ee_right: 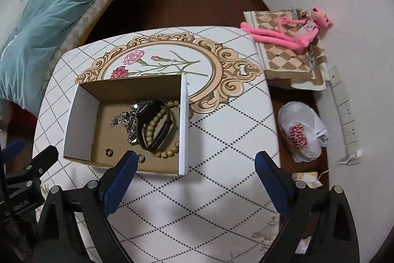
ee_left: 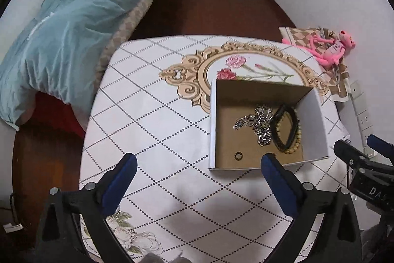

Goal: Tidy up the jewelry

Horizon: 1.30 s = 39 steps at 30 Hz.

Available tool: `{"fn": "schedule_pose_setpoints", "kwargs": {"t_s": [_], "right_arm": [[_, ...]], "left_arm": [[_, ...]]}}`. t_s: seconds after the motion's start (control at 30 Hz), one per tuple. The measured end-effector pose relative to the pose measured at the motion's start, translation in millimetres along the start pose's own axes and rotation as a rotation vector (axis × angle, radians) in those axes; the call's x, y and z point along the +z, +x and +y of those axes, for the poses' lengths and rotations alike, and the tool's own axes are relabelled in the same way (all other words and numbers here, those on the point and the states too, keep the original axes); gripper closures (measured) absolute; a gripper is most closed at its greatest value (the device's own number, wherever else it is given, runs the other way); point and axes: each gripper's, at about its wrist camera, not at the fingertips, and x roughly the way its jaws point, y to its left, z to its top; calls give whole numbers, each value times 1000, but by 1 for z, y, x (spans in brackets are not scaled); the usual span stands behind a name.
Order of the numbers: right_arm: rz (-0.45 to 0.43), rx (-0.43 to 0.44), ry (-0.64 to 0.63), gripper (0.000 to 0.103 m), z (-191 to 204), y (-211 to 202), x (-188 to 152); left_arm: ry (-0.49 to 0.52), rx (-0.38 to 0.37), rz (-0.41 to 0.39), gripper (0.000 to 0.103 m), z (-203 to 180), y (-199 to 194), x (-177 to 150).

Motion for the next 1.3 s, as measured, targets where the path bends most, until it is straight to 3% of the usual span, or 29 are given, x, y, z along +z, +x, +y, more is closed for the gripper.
{"fn": "schedule_pose_setpoints", "kwargs": {"t_s": [0.23,0.67,0.77,1.0,1.3], "right_arm": [[-68,-13,16,6,2,-47,-19],[-275,-23,27,5,-3,-180,-65],[-323,-34,26,0,-3,-210,-76],[-399,-38,21,0,-3,-261,-96],[-404,-21,25,0,-2,-282,-100]], "left_arm": [[3,4,-84,1,-6,-54,-9],[-17,-20,-270,1,-6,-171,-41],[-27,-26,-281,1,-3,-189,-47],[-8,-17,-334,1,-3,-226,-60],[-15,-21,-297,1,-1,-232,-65]]}}
